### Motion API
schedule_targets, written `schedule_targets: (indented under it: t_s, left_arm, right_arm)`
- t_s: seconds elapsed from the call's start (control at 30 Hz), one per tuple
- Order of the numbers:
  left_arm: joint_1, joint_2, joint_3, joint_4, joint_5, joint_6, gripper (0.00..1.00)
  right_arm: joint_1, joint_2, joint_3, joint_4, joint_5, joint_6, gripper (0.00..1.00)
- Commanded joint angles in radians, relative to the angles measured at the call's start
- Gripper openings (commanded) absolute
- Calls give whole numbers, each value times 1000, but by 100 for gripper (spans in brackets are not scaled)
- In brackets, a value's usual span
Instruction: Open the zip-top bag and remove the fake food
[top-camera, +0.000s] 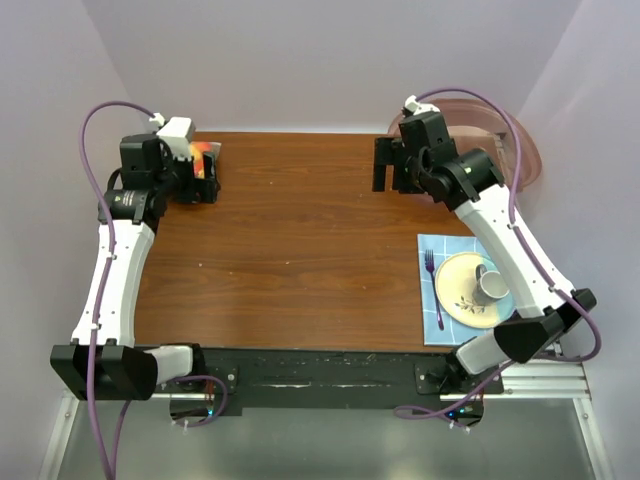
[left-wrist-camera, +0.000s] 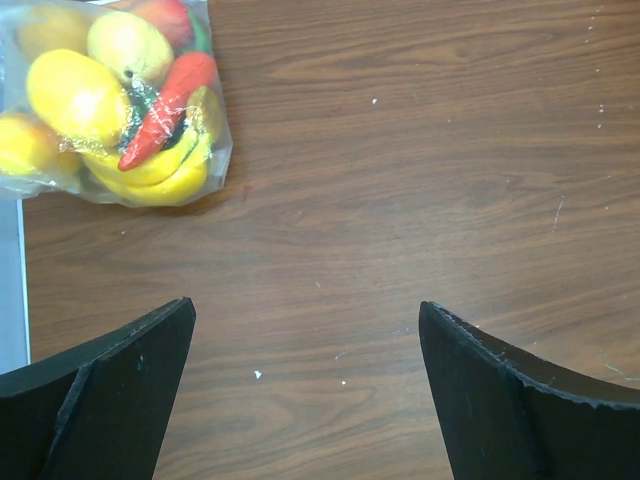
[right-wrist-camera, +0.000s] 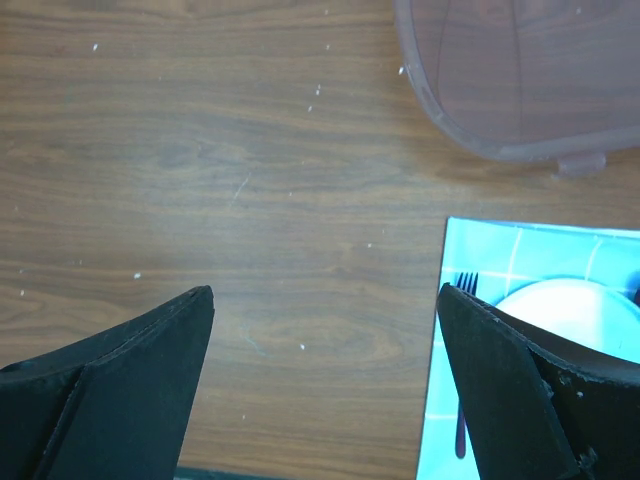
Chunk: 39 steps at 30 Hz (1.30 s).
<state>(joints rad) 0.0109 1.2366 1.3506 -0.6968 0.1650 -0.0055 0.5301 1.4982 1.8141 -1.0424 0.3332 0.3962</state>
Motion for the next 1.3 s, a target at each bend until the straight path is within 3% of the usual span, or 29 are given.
schedule_targets:
  t_s: [0.0, 0.13, 0.33, 0.57, 0.87, 0.97, 1.0, 1.07, 1.13, 1.27]
  left_arm:
    - [15, 20, 19, 46, -27, 26, 100]
    - [56, 121, 79, 57, -21, -46, 100]
    - [162, 265, 157, 94, 47, -116, 100]
    - [239, 360, 153, 186, 13, -79, 100]
    - [242, 497, 173, 385, -99, -2, 100]
    - [248, 547, 177, 434, -127, 31, 97]
    - [261, 563, 176, 445, -119, 33, 97]
    - [287, 575, 153, 480, -62, 29, 95]
    - [331, 596, 142, 493, -6, 16, 93]
    - [376, 621, 121, 500, -9, 13, 92]
  right_arm:
    - [1, 43, 70, 22, 62, -52, 99]
    - [-1, 82, 80, 103, 162, -98, 99]
    - [-8, 261, 234, 176, 254, -137, 99]
    - [-129, 499, 448, 194, 172, -36, 99]
    - [-274, 695, 470, 294, 180, 81, 89]
    - [-278, 714, 430, 337, 214, 82, 75]
    - [-280, 720, 424, 341, 219, 81, 60]
    - [-280, 747, 418, 346, 214, 69, 46]
    - [-280, 769, 418, 337, 216, 67, 40]
    - [-280, 789, 358, 338, 217, 63, 40]
